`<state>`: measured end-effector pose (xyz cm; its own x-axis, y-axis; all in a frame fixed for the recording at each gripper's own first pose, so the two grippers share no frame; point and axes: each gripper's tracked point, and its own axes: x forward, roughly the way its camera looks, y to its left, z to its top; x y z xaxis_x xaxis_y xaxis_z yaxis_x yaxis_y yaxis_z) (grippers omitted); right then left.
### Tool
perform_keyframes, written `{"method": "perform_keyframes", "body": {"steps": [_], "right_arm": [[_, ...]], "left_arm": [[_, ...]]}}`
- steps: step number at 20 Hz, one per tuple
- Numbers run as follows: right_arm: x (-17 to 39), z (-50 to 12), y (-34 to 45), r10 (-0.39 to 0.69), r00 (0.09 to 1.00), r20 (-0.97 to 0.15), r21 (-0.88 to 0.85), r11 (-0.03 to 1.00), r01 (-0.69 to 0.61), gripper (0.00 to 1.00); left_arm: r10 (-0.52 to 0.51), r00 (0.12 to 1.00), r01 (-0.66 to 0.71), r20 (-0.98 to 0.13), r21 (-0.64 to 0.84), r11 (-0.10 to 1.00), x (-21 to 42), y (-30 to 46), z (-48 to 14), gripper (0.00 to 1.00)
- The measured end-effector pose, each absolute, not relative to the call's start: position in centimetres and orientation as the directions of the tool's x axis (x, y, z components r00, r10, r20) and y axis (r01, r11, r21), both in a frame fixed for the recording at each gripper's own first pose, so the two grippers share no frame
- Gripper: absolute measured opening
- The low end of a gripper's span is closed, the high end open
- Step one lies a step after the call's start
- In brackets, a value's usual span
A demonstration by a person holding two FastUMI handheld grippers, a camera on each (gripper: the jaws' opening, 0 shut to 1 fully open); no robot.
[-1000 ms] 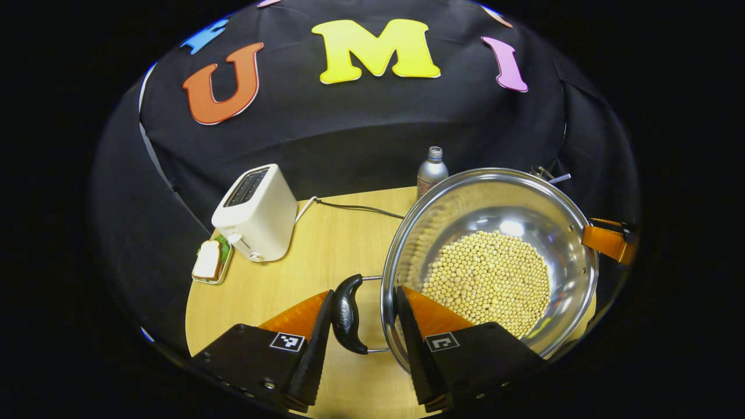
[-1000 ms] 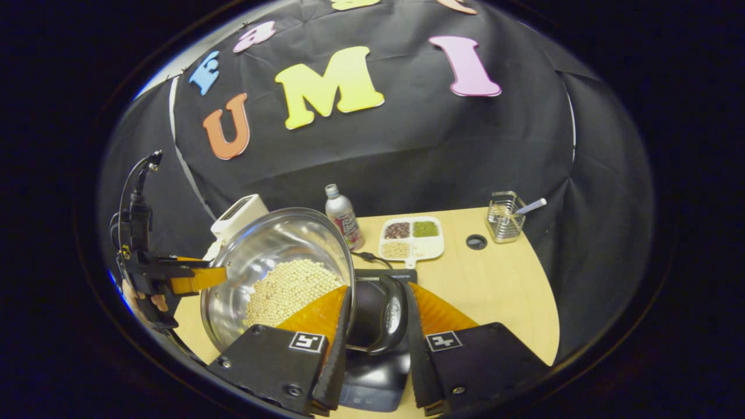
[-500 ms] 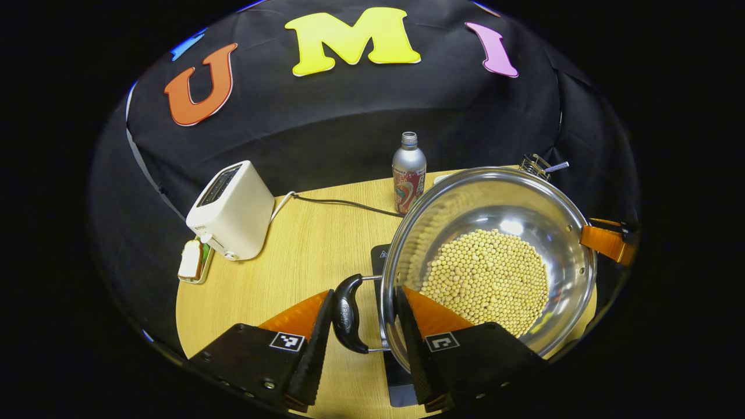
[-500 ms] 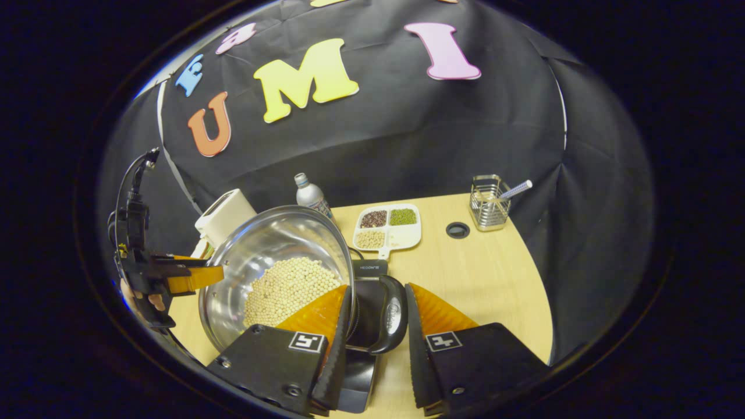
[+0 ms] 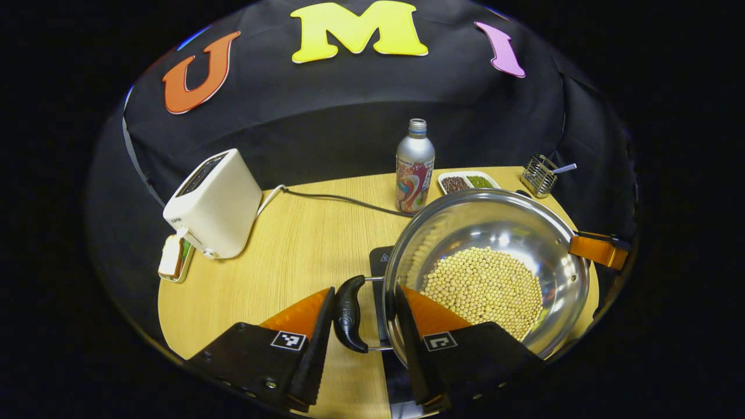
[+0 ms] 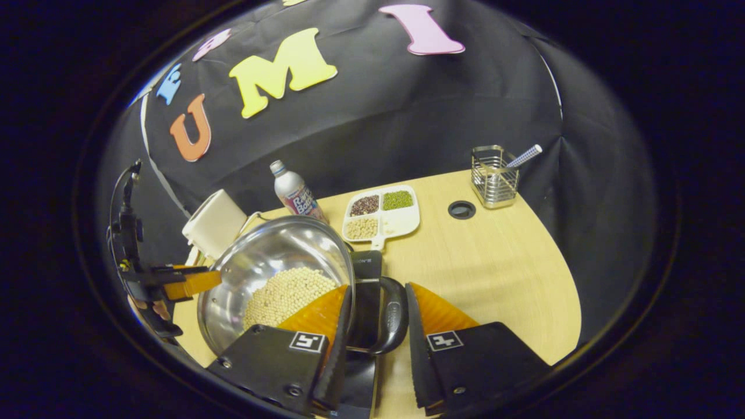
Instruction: First push the handle of the pot to place it horizontally, then grasp the pot with both hands and set it on the induction cooktop.
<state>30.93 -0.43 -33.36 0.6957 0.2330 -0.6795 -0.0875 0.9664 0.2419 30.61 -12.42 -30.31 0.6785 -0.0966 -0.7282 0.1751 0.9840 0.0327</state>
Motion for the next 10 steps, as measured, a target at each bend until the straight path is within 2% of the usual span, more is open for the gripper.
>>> {"method": "perform_keyframes", "body": {"steps": [1,2,10], "right_arm": [[31.08,-33.46,-0.44,0.230,0.706,-0.670,0.238,0.967,-0.090,0.50],[31.11,-33.44,-0.41,0.232,0.715,-0.659,0.241,0.966,-0.091,0.48],[31.16,-33.46,-0.39,0.212,0.753,-0.623,0.228,0.970,-0.084,0.55]], "left_arm": [[-0.098,0.690,0.173,-0.717,0.032,0.984,30.73,-12.51,-30.13,0.58],[-0.099,0.696,0.173,-0.711,0.032,0.984,30.75,-12.52,-30.25,0.58],[-0.102,0.759,0.138,-0.643,0.006,0.990,30.68,-12.37,-30.03,0.60]]}}
